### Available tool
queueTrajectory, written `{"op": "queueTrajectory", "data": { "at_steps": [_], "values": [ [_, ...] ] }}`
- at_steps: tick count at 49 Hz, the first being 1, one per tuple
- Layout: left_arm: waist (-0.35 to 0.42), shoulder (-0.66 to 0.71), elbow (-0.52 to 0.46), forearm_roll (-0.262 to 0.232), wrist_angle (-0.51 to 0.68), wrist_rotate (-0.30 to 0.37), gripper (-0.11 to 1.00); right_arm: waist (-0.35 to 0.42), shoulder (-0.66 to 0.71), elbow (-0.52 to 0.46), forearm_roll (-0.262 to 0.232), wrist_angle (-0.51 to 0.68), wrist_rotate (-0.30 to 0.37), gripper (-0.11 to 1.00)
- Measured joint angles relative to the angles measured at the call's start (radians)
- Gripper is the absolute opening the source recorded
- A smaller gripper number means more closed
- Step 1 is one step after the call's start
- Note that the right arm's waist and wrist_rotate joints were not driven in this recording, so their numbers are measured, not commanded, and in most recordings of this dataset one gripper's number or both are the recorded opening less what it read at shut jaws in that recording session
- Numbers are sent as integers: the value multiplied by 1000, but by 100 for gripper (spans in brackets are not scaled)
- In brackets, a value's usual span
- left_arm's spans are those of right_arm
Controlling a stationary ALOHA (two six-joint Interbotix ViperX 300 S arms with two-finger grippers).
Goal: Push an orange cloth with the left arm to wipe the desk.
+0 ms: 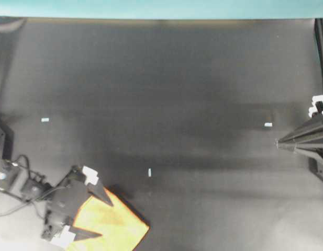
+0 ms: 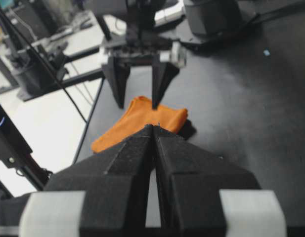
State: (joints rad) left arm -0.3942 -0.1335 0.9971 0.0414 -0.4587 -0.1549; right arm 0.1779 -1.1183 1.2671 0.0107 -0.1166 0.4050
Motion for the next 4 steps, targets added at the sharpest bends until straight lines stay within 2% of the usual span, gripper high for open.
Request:
{"op": "queueTrajectory", "data": {
  "at_steps": [4],
  "values": [
    [0,-38,5,0,48,0,86,0,-2,0,0,2,-2,0]
  ]
}}
